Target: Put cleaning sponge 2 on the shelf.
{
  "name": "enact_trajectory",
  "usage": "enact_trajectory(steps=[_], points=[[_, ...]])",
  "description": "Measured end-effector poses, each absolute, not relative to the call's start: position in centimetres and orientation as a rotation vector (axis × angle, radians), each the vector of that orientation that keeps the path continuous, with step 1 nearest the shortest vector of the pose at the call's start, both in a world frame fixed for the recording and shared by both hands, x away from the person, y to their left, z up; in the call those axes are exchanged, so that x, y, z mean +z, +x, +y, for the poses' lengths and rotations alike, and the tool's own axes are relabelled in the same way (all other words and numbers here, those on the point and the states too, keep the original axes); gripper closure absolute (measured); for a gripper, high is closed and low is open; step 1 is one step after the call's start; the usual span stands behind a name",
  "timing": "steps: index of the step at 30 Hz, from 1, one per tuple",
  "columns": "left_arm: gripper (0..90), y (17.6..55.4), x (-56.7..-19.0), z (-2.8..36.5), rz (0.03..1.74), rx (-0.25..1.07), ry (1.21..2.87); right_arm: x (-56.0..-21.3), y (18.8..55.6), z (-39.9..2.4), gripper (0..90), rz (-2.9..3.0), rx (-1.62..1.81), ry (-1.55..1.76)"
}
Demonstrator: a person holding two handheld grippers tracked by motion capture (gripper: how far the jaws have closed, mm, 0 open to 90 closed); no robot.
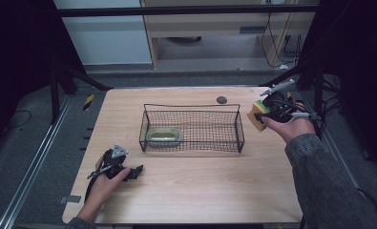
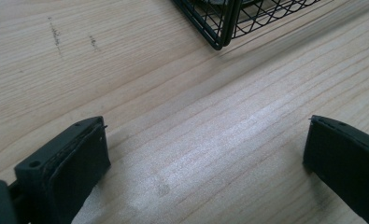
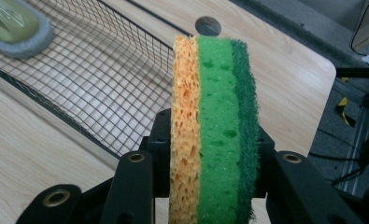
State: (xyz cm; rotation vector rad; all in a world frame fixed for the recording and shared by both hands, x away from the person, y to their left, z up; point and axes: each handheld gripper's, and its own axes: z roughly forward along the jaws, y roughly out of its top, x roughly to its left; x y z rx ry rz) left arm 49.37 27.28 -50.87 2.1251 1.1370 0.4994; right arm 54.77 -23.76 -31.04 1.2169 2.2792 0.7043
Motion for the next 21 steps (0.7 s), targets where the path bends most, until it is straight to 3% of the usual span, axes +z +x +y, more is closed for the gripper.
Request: enact_trajectory(steps=[21], points=[[0.0,49.5,-50.9,27.2,1.135,0.502,2.121,-29.2,57.3,-18.5,64.0,2.329,0.757,1.076]])
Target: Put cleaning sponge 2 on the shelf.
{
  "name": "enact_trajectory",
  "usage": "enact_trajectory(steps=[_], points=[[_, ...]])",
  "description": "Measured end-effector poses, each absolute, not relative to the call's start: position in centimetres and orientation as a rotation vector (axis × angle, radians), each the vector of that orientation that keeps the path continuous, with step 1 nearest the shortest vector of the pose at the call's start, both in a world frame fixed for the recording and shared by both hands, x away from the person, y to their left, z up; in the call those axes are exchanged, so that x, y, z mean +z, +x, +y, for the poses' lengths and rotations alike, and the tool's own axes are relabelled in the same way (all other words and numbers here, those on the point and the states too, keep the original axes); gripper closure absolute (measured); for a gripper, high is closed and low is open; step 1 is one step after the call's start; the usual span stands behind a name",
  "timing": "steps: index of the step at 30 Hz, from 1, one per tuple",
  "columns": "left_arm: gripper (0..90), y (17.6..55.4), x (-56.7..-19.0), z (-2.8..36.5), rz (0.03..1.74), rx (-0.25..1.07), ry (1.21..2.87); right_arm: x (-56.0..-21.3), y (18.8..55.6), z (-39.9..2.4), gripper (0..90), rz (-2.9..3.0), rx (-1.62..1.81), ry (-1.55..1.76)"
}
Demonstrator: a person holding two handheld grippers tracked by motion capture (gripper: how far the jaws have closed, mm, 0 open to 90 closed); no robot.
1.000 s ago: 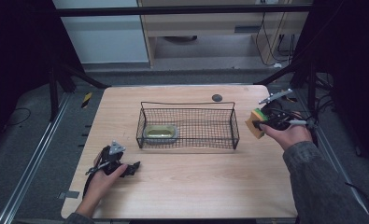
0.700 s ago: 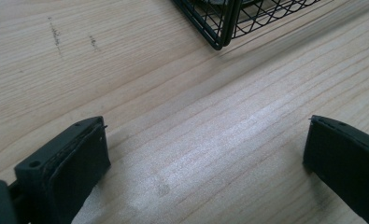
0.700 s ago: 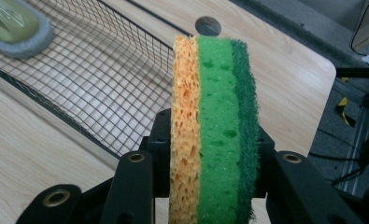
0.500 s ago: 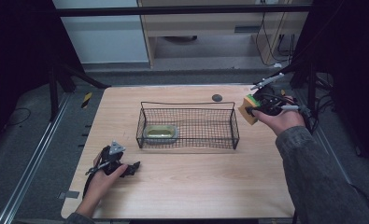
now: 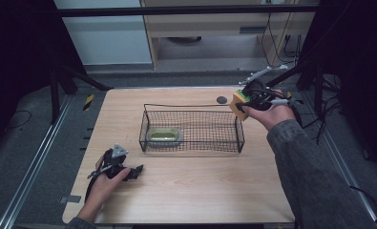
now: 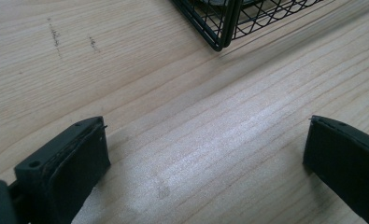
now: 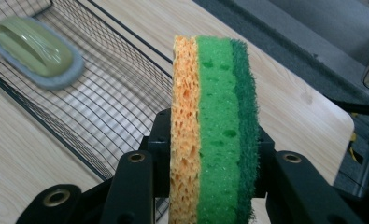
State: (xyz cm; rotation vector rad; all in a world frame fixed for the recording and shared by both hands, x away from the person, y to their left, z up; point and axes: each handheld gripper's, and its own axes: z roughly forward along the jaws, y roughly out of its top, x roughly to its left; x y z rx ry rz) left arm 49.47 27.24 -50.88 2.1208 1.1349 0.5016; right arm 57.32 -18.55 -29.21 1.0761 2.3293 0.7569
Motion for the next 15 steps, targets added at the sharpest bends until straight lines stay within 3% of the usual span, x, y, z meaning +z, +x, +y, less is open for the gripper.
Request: enact_trajectory(steps=[15], points=[[0.0,49.5,-50.9,27.2,1.133,0.501,2.122,-29.4,57.9,-16.0,64.1,2.330,0.743,1.055]])
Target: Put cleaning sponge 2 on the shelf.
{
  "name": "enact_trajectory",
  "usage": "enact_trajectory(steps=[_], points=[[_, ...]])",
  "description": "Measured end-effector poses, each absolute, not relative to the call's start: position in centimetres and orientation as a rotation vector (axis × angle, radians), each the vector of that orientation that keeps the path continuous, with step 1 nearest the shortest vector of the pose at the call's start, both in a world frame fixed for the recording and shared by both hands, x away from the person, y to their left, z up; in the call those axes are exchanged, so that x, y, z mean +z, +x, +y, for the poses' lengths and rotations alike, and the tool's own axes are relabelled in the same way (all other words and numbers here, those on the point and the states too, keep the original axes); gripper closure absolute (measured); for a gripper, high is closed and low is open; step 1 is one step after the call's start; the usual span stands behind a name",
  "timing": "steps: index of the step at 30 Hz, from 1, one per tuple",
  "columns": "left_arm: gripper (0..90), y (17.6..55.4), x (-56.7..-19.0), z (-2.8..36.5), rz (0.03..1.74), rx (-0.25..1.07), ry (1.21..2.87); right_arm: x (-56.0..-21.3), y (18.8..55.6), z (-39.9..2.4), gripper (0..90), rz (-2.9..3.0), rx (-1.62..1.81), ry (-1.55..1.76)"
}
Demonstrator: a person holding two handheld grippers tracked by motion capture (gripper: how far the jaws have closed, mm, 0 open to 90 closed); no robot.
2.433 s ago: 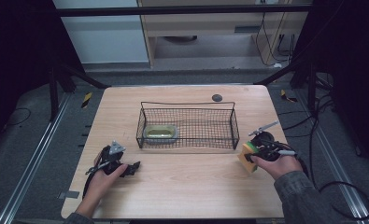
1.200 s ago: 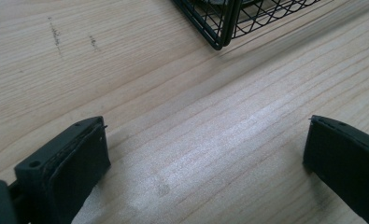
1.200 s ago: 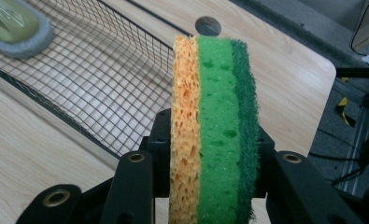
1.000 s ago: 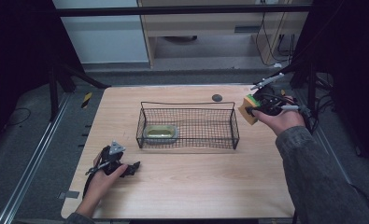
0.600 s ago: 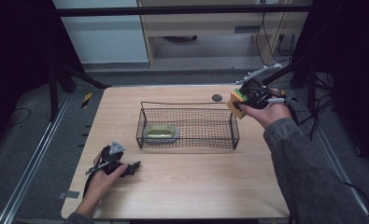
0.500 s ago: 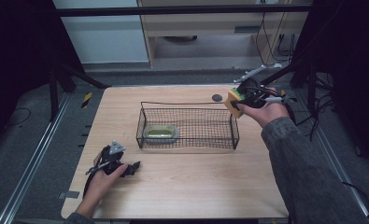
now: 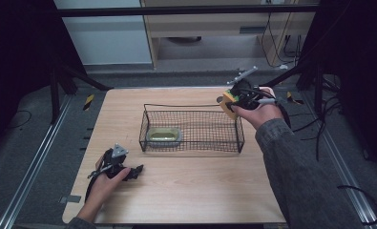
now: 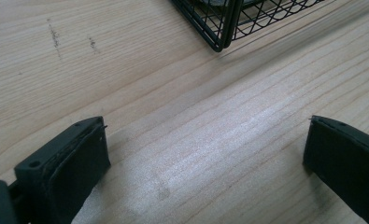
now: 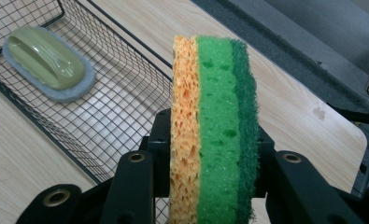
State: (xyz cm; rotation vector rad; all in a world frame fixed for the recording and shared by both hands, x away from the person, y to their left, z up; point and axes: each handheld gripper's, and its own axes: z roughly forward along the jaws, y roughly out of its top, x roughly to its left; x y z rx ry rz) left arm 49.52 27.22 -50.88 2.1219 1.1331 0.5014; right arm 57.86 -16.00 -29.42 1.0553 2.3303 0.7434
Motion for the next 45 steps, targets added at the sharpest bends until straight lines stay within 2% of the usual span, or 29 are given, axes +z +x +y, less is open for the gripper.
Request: enact_trajectory(steps=[18,29,45], points=[[0.0,49.5,-50.9,27.2,1.133,0.501,2.122,-29.8,59.8,-15.3,64.1,2.357,0.755,1.010],[0.0,49.6,-50.9,27.2,1.131,0.497,2.125,-32.2,61.5,-15.3,64.2,2.424,0.738,0.990],[0.0,49.6,-50.9,27.2,1.127,0.496,2.127,-36.4,62.2,-18.0,64.2,2.464,0.744,1.083]])
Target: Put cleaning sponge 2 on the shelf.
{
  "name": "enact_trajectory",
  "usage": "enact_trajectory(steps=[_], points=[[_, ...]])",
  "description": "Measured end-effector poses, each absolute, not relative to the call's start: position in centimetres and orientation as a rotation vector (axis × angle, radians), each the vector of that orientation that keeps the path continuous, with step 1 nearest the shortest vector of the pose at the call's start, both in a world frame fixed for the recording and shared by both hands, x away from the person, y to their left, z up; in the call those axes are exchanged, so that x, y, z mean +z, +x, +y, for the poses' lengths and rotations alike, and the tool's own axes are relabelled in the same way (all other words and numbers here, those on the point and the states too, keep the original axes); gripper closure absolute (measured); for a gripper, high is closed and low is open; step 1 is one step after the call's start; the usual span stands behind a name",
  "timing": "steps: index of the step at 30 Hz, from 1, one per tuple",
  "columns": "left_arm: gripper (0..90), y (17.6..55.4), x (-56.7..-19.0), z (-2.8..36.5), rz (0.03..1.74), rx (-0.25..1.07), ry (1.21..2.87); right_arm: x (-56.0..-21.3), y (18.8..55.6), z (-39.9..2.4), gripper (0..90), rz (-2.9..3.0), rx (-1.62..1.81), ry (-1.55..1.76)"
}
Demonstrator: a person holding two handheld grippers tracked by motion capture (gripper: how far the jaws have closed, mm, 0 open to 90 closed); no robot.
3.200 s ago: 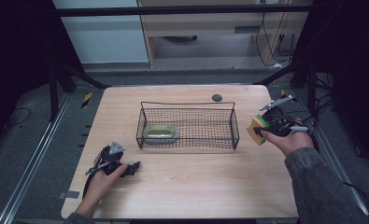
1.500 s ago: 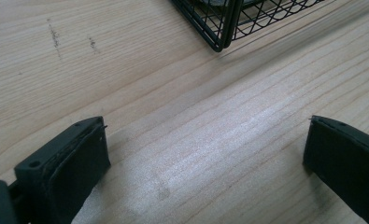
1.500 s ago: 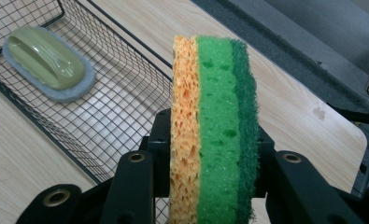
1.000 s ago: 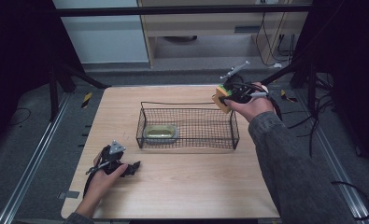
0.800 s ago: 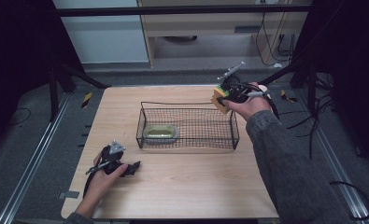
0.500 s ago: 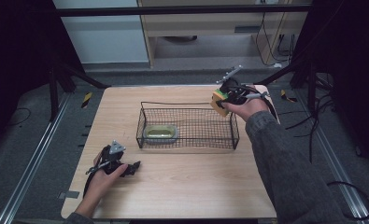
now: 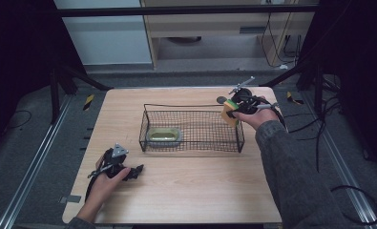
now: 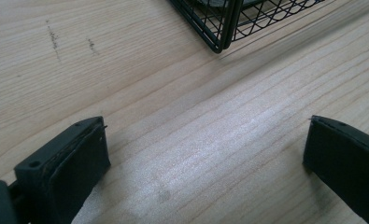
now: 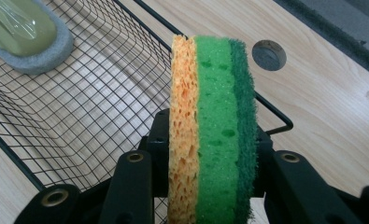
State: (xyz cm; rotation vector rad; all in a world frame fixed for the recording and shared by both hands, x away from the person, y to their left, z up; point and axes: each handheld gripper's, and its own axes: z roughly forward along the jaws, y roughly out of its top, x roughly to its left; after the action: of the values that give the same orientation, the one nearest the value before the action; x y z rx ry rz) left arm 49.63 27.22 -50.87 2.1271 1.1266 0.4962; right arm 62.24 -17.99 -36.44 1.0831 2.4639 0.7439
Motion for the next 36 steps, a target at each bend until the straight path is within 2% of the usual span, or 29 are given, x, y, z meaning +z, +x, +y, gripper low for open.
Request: enact_trajectory(steps=[36], points=[[0.0,49.7,-50.9,27.2,1.123,0.495,2.125,-41.0,62.9,-17.6,64.1,2.500,0.624,1.102]])
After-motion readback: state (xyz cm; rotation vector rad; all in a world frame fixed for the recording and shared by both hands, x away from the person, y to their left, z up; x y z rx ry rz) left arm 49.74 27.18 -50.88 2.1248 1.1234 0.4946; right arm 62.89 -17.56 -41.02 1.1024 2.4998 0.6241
